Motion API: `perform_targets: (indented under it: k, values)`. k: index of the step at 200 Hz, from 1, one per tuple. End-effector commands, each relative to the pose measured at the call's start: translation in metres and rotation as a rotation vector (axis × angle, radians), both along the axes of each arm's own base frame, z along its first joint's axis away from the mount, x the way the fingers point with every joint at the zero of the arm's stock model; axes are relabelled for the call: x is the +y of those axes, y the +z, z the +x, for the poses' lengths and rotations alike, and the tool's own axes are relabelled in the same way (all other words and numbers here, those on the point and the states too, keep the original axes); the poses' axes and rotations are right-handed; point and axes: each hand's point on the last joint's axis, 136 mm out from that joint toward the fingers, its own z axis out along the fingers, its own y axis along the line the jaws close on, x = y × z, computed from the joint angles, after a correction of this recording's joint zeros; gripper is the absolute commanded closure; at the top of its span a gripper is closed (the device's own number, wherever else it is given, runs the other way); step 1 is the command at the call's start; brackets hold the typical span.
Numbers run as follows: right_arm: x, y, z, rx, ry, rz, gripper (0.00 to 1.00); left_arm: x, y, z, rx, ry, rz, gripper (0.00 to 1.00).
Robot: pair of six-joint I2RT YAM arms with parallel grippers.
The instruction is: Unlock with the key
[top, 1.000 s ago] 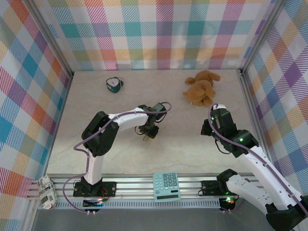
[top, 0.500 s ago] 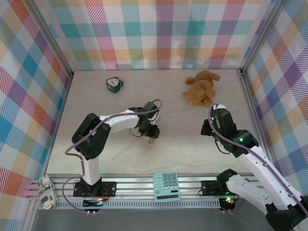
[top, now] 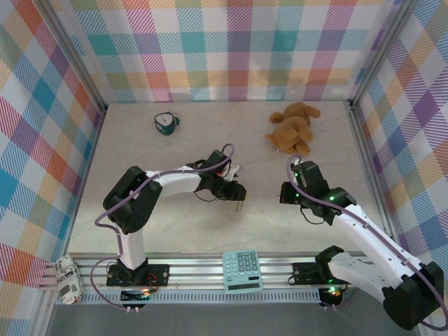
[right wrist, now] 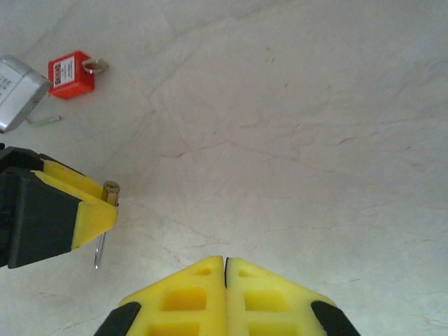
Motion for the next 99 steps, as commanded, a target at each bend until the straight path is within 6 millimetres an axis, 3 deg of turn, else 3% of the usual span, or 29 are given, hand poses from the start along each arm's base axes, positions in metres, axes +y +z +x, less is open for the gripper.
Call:
perform_targets:
  k: [1, 73, 99]
  values:
    - [0.017, 0.001, 0.006, -0.003, 0.026, 0.103, 1.00, -0.010, 0.031, 0.004, -0.029, -0.007, -0.126, 0.69]
    - [0.049, -0.055, 0.011, 0.151, 0.075, 0.231, 1.00, 0.008, 0.046, 0.015, -0.071, 0.044, -0.125, 0.69]
    - [0.045, -0.065, 0.016, 0.171, 0.062, 0.232, 1.00, 0.011, 0.057, 0.014, -0.091, 0.050, -0.158, 0.69]
